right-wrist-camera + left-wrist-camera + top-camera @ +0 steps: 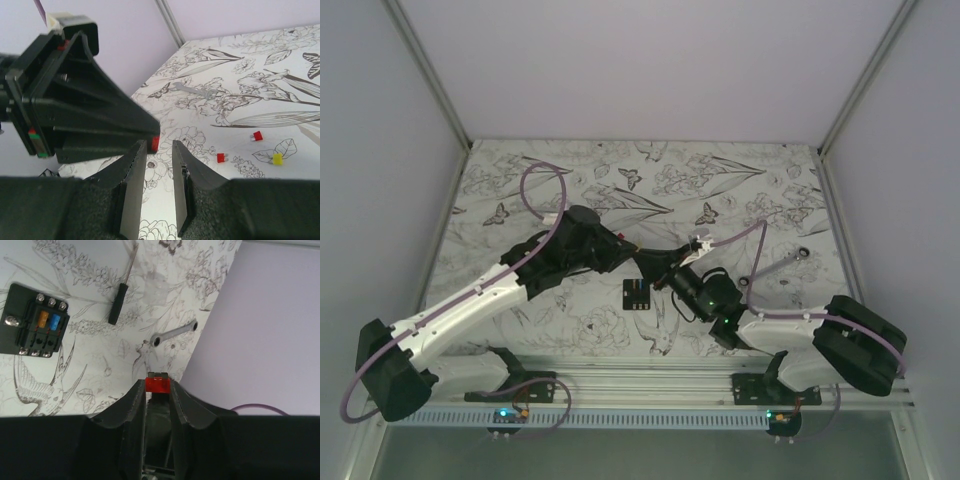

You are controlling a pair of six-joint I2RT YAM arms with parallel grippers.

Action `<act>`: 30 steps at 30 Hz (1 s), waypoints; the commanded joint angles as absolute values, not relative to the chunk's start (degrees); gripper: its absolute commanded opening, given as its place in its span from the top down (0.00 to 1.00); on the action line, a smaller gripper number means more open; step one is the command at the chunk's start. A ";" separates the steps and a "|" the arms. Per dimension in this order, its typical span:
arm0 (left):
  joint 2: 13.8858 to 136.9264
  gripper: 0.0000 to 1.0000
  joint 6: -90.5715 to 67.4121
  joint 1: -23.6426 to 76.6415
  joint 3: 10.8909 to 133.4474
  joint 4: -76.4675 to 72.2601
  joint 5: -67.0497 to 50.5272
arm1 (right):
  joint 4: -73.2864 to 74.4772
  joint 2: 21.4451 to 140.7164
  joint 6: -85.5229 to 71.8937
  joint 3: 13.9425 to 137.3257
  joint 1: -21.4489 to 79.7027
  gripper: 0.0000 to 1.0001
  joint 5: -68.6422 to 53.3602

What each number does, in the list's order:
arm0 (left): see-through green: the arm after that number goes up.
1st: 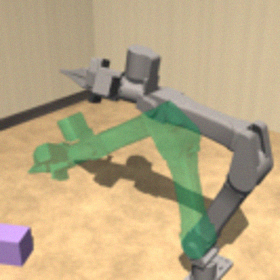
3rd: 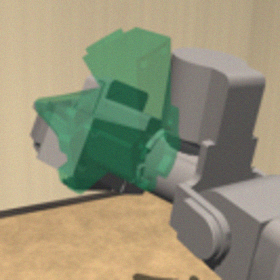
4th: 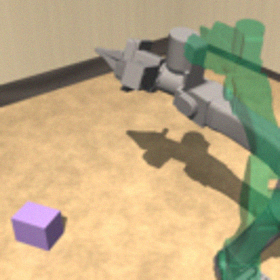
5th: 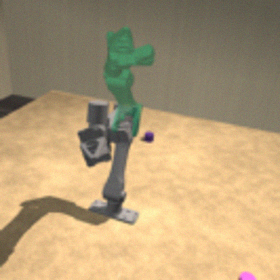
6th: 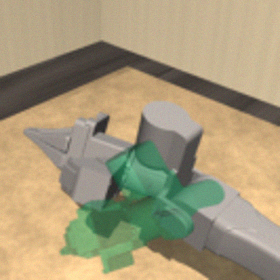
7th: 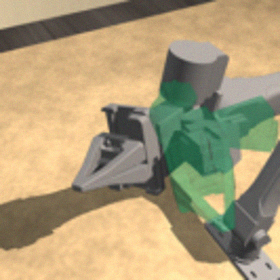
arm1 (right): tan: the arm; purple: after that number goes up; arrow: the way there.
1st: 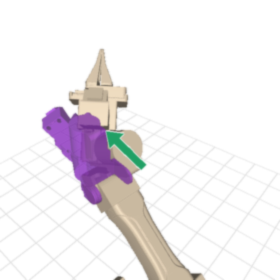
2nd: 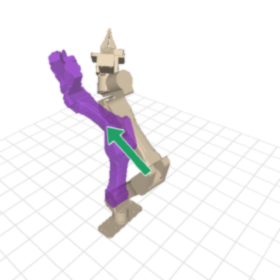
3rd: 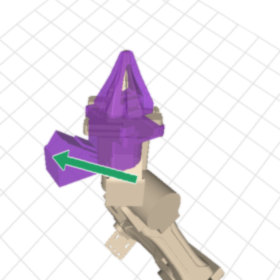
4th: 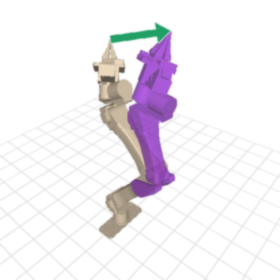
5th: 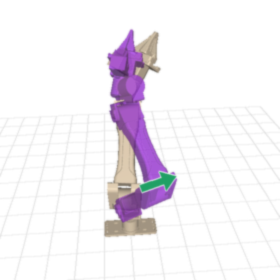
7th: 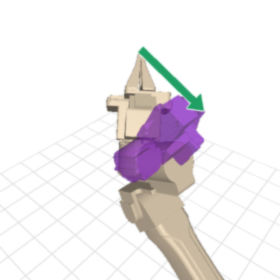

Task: Snap on the fuse box
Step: Pick up the fuse from the center of the board.

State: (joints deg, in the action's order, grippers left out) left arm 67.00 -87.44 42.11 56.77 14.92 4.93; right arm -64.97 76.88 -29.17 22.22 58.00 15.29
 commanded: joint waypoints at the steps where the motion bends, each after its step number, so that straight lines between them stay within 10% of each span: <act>1: 65.79 0.95 -87.80 43.28 54.60 16.09 4.51 | -68.71 75.12 -28.81 22.28 58.25 0.67 19.25; 16: 65.53 0.96 -88.64 44.02 55.48 14.58 3.01 | -69.58 79.63 -31.02 23.90 58.24 0.68 16.71; 22: 64.96 0.95 -88.36 44.30 54.93 13.71 2.65 | -69.62 80.54 -30.50 24.68 58.23 0.87 16.20; 30: 63.44 0.67 -85.97 43.98 50.82 14.11 5.88 | -60.31 76.87 -27.27 25.43 57.99 1.00 15.89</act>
State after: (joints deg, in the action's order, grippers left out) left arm 65.06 -87.79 43.13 53.39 13.06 6.55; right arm -65.58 79.11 -30.22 22.96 58.26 14.37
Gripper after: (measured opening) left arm 0.261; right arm 0.025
